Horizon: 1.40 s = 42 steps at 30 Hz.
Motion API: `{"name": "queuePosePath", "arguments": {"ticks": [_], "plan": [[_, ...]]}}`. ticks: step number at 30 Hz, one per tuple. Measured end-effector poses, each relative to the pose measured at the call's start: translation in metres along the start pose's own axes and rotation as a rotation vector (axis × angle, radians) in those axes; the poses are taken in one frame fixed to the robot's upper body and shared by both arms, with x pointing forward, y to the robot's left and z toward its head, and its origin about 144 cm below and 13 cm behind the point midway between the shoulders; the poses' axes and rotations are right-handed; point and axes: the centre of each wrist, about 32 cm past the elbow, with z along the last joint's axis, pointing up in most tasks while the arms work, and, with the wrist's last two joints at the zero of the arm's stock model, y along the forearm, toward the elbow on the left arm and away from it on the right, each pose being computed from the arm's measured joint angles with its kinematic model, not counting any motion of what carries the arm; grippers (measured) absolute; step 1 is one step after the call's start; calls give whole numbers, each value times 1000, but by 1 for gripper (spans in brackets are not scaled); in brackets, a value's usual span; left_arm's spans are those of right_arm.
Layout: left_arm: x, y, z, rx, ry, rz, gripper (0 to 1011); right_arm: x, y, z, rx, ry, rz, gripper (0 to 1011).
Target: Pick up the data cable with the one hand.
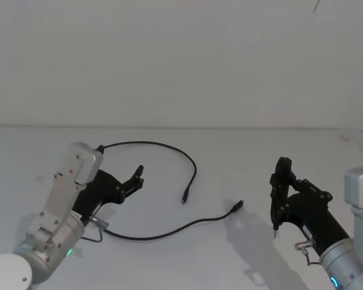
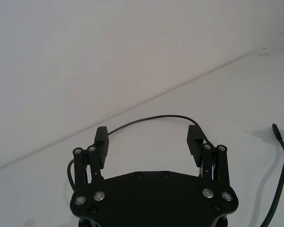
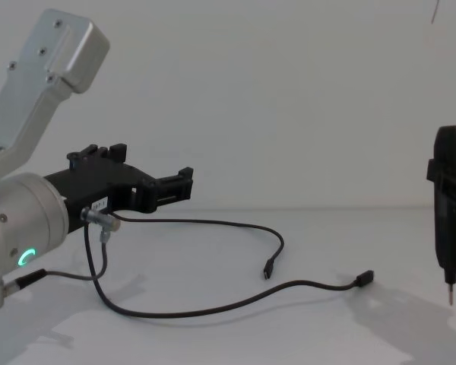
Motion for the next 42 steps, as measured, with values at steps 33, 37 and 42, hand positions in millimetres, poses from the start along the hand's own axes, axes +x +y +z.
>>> {"name": "queuePosePath", "arguments": {"ticks": [33,37,42], "plan": [[5,-10,1,8,17,-90,1001,0,0,0,0,0,0,279],[8,-17,1,21,24,-153,1001,0,0,0,0,0,0,279],[11,-25,2,44,25,-223,1001,0,0,0,0,0,0,279]]}}
